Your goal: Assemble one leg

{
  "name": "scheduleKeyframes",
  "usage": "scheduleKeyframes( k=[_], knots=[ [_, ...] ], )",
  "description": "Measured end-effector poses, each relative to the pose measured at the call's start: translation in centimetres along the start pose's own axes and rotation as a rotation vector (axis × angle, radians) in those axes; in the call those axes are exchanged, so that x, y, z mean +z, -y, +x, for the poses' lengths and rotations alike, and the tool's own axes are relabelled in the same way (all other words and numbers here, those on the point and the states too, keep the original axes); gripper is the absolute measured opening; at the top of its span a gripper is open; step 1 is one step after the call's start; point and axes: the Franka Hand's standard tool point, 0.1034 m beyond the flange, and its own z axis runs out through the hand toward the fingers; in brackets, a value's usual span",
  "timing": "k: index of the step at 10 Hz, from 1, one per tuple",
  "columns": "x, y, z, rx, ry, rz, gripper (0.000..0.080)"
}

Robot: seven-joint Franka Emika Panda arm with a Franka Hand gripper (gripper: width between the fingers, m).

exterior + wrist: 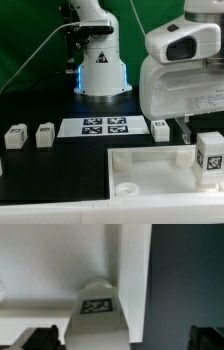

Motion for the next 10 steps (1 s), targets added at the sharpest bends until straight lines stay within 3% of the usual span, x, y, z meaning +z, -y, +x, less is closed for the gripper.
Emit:
scheduleKeyframes(
  k=[5, 6, 7, 8, 9, 10],
  knots=[
    [1.3, -1.8, -0.4, 0.024, 0.017, -0.004, 0.0648],
    [1.4, -1.8, -0.4, 0.024, 0.017, -0.004, 0.0557],
    [1.4, -1.8, -0.4, 0.024, 0.017, -0.004, 0.0399],
    [1.4, -1.8, -0.4, 0.024, 0.017, -0.004, 0.0399],
    [1.4, -1.8, -0.4, 0.024, 0.017, -0.004, 0.0290],
    [1.4, -1.8, -0.4, 0.024, 0.017, -0.004, 0.0290]
  ],
)
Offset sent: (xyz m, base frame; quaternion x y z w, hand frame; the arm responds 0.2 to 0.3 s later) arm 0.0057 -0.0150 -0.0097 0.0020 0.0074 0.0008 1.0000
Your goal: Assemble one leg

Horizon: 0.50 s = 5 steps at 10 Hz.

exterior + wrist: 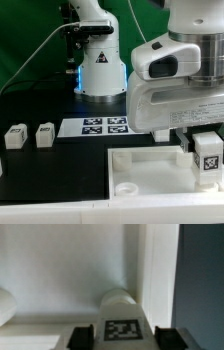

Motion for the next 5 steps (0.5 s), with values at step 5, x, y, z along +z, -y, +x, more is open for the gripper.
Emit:
scheduleKeyframes(
  k=[5],
  knots=[
    [0.01, 0.00, 0.00, 0.057, 0.000, 0.001, 0.0290]
  ],
)
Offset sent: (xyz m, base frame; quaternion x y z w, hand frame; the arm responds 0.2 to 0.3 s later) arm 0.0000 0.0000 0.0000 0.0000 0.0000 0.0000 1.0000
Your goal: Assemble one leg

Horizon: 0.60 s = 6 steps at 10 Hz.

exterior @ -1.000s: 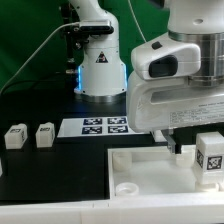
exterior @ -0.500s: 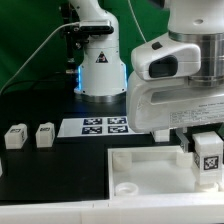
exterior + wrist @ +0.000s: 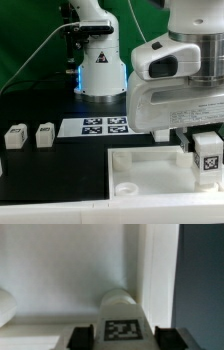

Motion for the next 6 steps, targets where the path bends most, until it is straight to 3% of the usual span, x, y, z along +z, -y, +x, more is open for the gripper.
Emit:
scheduleKeyframes(
  k=[2, 4, 6],
  knots=[
    [0.05, 0.01, 0.13, 0.108, -0.018, 0.019, 0.0291],
    [0.10, 0.17, 0.12, 0.438, -0.054, 0.070, 0.0291],
    [0.15, 0.30, -0.14, 0.831, -0.091, 0.171, 0.0292]
  ],
)
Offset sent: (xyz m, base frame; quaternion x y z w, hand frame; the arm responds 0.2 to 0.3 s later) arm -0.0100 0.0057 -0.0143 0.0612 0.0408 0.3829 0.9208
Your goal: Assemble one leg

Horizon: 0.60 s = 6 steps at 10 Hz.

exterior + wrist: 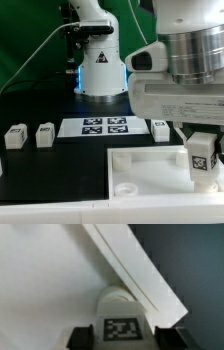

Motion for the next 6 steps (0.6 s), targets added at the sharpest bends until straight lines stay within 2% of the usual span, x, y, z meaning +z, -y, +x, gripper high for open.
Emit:
scheduleKeyframes(
  k=[1, 5, 6],
  knots=[
    [0.03, 0.06, -0.24, 0.049, 0.005, -0.006, 0.0292],
    [0.12, 0.32, -0.25, 0.392, 0.009, 0.008, 0.0292],
    [0.33, 0.81, -0.32, 0.596, 0.010, 0.064, 0.0292]
  ],
)
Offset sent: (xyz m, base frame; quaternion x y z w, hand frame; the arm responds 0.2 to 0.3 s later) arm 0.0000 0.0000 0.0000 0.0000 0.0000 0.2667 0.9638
